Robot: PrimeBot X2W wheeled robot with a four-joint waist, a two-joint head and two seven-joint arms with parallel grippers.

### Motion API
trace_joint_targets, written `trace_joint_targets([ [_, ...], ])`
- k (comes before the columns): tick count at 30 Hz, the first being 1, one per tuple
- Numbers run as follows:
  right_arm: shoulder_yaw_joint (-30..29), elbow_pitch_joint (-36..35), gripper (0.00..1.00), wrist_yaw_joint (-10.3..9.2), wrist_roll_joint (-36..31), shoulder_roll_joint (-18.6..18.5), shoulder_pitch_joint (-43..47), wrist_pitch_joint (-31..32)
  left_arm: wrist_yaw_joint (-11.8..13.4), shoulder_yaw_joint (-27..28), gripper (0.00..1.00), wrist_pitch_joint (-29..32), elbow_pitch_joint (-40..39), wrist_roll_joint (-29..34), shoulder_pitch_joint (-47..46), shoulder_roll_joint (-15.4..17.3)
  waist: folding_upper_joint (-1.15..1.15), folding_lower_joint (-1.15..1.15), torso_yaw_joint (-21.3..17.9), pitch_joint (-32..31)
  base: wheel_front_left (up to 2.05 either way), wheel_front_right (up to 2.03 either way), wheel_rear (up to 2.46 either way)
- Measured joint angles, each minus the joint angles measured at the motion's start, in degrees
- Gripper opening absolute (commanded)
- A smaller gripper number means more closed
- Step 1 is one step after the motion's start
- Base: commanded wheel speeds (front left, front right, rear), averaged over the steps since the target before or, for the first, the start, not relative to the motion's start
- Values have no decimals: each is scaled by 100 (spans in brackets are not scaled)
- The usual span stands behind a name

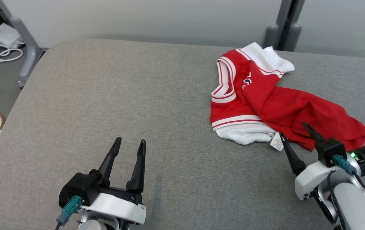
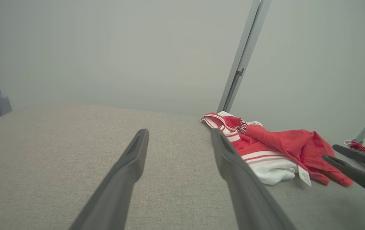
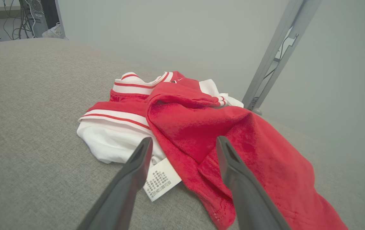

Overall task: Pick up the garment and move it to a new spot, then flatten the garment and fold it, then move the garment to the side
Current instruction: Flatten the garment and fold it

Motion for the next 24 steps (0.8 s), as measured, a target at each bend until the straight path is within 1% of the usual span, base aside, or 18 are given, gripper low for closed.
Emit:
trace_joint_targets([
  [5,0,404,100,0,-180,37,-392,118,18,-113,100,0,10,-37,-62,1,0,0,248,98,0,0,0],
  [9,-116,680,100,0,-280,54,-687,146,48,-141,100,-1,9,-53,-85,3,0,0,466,168,0,0,0],
  [13,-151,998,100,0,-332,85,-858,220,63,-188,100,0,15,-77,-85,1,0,0,652,224,0,0,0],
  [19,-89,1365,100,0,-301,120,-1023,271,96,-224,100,0,13,-110,-81,2,0,0,810,259,0,0,0],
  [20,-67,1417,98,0,-293,125,-1049,271,98,-226,100,0,11,-119,-80,3,0,0,825,266,0,0,0],
  [21,-56,1468,31,0,-294,124,-1077,271,98,-229,100,0,10,-126,-80,2,0,0,836,270,0,0,0],
  [22,-46,1507,0,0,-307,115,-1107,268,99,-230,100,0,10,-133,-80,3,0,0,841,272,0,0,0],
  [24,-71,1568,0,0,-365,73,-1165,255,108,-229,100,0,8,-142,-80,1,0,0,837,266,0,0,0],
])
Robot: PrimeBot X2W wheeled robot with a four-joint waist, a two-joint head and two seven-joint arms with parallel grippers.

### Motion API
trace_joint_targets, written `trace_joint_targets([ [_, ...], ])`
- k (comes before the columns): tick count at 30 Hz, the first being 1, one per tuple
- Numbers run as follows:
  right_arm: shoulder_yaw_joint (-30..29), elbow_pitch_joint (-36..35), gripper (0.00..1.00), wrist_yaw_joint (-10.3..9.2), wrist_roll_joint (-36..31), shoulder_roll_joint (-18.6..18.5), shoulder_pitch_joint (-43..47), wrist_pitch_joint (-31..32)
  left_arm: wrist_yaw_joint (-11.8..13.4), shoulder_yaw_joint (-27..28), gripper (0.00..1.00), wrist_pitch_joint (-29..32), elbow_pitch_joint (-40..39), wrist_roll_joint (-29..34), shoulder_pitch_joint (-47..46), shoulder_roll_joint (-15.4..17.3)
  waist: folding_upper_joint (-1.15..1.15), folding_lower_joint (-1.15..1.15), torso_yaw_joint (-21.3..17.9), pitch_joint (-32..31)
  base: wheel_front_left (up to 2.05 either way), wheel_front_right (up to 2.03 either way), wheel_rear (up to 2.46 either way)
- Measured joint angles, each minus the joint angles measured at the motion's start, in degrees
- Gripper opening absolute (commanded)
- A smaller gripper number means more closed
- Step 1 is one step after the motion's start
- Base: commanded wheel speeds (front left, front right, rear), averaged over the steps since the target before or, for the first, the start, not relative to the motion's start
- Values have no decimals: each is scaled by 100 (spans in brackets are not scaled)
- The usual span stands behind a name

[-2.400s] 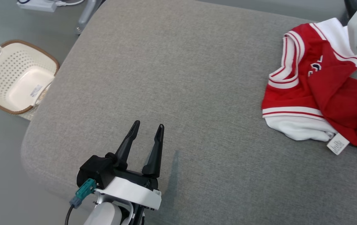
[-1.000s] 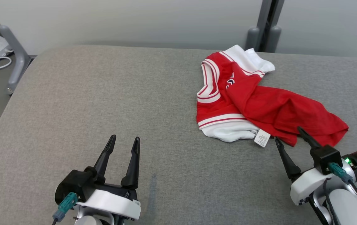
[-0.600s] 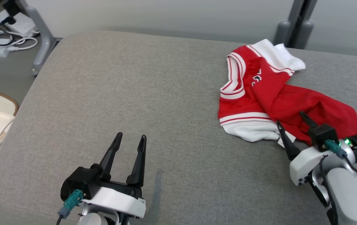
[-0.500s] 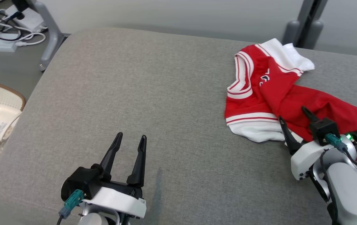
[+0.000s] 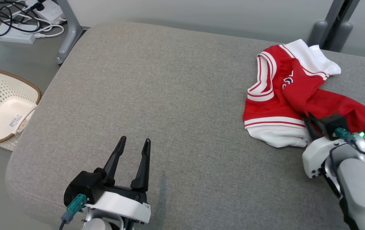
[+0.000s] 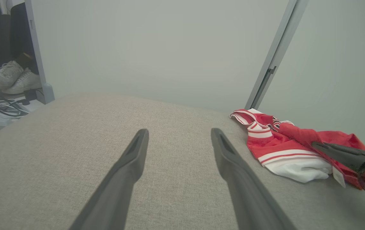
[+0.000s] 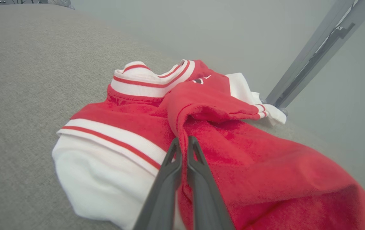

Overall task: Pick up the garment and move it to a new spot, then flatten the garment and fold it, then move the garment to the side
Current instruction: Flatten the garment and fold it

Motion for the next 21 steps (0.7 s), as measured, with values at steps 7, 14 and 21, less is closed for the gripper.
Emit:
trace_joint_targets([
  [7,-41,-211,0,1,-183,-490,-468,138,51,-33,100,0,-22,-85,2,1,0,0,-122,-70,0,0,0],
  [14,657,-469,0,1,90,-1659,-1524,866,90,-208,100,0,-85,-213,-25,-1,0,0,-93,9,0,0,0],
  [21,1413,67,65,1,555,-2728,-2591,1413,89,-358,100,0,-83,-318,-133,1,0,0,175,206,0,0,0],
])
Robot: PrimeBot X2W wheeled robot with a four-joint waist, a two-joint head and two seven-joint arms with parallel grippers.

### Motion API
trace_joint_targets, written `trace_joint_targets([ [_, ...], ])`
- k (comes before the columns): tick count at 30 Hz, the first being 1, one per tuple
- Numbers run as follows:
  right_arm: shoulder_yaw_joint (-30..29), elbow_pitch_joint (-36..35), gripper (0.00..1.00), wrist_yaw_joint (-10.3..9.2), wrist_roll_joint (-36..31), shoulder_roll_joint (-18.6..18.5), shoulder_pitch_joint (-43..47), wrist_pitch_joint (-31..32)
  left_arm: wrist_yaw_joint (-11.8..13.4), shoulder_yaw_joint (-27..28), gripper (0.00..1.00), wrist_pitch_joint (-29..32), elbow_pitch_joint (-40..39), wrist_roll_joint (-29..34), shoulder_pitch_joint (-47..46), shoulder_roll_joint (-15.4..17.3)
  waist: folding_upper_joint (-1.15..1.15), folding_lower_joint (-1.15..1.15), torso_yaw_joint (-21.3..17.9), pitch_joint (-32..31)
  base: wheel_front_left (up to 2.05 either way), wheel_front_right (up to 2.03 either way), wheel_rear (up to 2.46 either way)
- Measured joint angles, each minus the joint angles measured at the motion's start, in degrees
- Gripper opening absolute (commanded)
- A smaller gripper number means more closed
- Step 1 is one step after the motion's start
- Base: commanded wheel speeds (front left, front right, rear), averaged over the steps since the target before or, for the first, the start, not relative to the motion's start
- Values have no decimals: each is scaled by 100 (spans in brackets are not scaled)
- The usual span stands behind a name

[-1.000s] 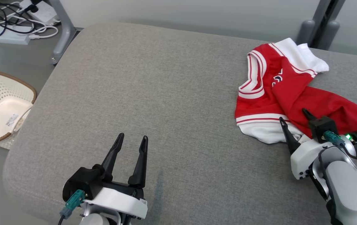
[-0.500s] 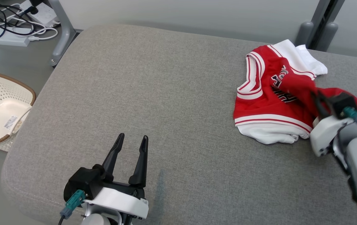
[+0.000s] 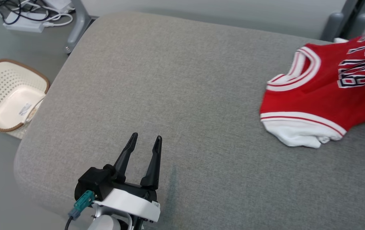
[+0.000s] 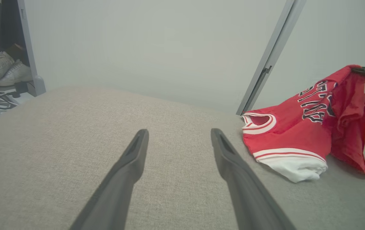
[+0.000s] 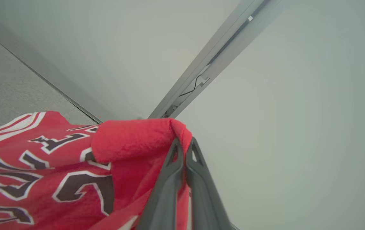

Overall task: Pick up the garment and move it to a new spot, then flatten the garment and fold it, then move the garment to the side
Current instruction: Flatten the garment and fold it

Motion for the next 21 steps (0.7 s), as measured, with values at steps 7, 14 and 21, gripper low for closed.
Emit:
trace_joint_targets([
  [7,159,712,100,-1,-136,-283,-767,65,-1,-64,100,0,-3,-44,-73,2,0,0,244,249,0,0,0],
  [14,87,1066,100,0,-188,309,-792,-479,-5,-30,100,0,29,34,-84,-2,0,0,53,210,0,0,0],
  [21,-45,984,100,0,-16,1012,-426,-1427,-58,163,100,0,48,234,-96,-3,0,0,-462,-3,0,0,0],
])
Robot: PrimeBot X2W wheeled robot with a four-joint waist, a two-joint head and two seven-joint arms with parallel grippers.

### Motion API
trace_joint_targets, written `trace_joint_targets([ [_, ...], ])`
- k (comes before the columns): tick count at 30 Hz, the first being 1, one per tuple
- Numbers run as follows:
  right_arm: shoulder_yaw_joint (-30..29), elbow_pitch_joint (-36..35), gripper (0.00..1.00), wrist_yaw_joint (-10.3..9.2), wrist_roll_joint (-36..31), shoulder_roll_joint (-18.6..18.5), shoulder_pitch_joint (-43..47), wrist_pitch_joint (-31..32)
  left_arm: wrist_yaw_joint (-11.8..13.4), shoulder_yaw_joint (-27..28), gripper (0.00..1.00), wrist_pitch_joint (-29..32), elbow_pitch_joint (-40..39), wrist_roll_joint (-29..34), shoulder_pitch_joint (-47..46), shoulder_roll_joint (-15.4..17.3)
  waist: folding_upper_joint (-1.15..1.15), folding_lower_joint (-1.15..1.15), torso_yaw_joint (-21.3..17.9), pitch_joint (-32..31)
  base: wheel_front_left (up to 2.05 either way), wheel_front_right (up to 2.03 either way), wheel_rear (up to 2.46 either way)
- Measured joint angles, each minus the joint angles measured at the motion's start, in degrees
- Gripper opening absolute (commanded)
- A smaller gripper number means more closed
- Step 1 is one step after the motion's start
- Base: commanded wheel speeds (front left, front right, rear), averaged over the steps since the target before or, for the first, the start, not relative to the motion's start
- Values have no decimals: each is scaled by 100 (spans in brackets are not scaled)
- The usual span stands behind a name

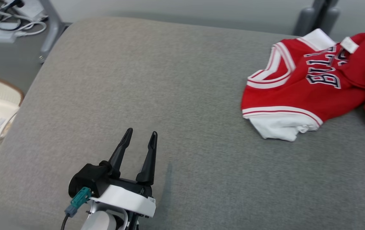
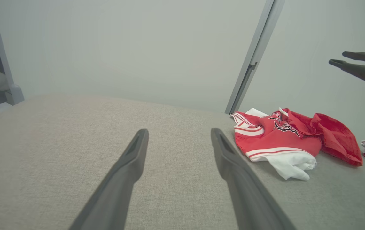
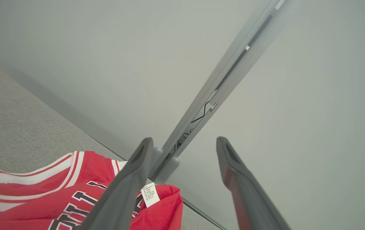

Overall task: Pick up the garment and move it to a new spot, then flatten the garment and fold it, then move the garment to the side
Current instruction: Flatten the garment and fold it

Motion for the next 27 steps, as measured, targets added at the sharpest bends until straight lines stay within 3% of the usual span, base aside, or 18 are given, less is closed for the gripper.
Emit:
trace_joint_targets([
  [6,-257,-565,100,0,312,448,676,-348,-44,138,100,0,2,85,-8,5,0,0,-531,-225,0,0,0],
  [12,-1032,-1739,100,-1,546,766,1843,-411,-40,290,100,0,27,88,-5,3,0,0,-1045,-430,0,0,0],
  [20,-1986,-3635,100,-1,305,1495,3802,-423,-11,312,100,-1,218,82,-21,2,0,0,-1604,-550,0,0,0],
  [27,-2318,-4381,100,-1,-47,1855,4464,-414,63,268,100,-1,539,-62,-207,1,0,0,-1993,-421,0,0,0],
])
